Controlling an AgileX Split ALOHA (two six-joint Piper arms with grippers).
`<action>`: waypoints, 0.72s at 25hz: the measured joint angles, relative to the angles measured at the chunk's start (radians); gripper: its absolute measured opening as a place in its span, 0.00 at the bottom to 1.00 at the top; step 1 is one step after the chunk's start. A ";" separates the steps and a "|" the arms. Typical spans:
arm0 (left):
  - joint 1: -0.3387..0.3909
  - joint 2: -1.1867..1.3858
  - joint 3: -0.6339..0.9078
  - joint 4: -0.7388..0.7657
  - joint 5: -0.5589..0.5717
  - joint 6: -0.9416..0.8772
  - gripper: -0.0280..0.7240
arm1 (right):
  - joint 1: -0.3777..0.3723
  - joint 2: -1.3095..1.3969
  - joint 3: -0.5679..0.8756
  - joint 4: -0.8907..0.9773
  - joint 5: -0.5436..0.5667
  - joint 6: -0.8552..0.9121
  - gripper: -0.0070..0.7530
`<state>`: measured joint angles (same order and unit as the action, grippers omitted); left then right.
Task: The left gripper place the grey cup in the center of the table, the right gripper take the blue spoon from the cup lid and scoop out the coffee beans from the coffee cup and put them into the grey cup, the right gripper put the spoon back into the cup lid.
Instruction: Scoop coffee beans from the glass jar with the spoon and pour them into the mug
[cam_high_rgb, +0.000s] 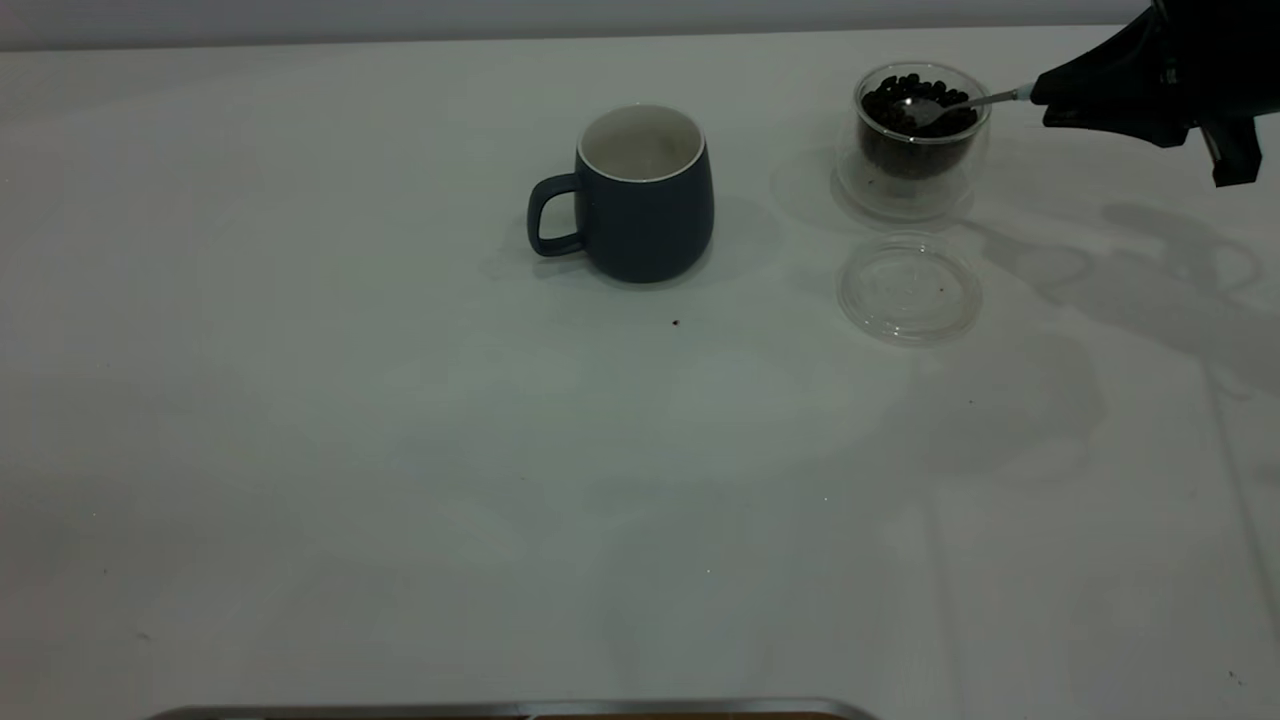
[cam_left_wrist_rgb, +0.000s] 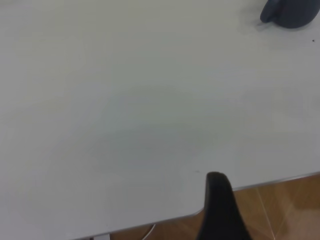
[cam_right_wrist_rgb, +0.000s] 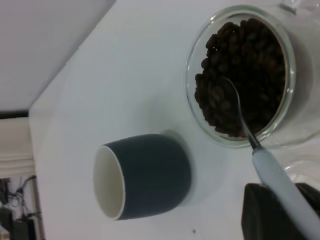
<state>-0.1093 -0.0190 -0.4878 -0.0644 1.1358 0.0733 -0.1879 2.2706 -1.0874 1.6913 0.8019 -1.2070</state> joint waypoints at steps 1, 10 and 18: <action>0.000 0.000 0.000 0.000 0.000 0.000 0.78 | 0.000 0.000 0.000 -0.001 0.002 0.012 0.15; 0.000 0.000 0.000 0.000 0.000 0.000 0.78 | 0.000 0.019 0.000 0.009 0.007 0.071 0.15; 0.000 0.000 0.000 0.000 0.000 0.002 0.78 | 0.000 0.071 0.000 0.089 0.058 0.081 0.15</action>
<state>-0.1093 -0.0190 -0.4878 -0.0644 1.1358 0.0754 -0.1879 2.3414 -1.0874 1.7802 0.8600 -1.1258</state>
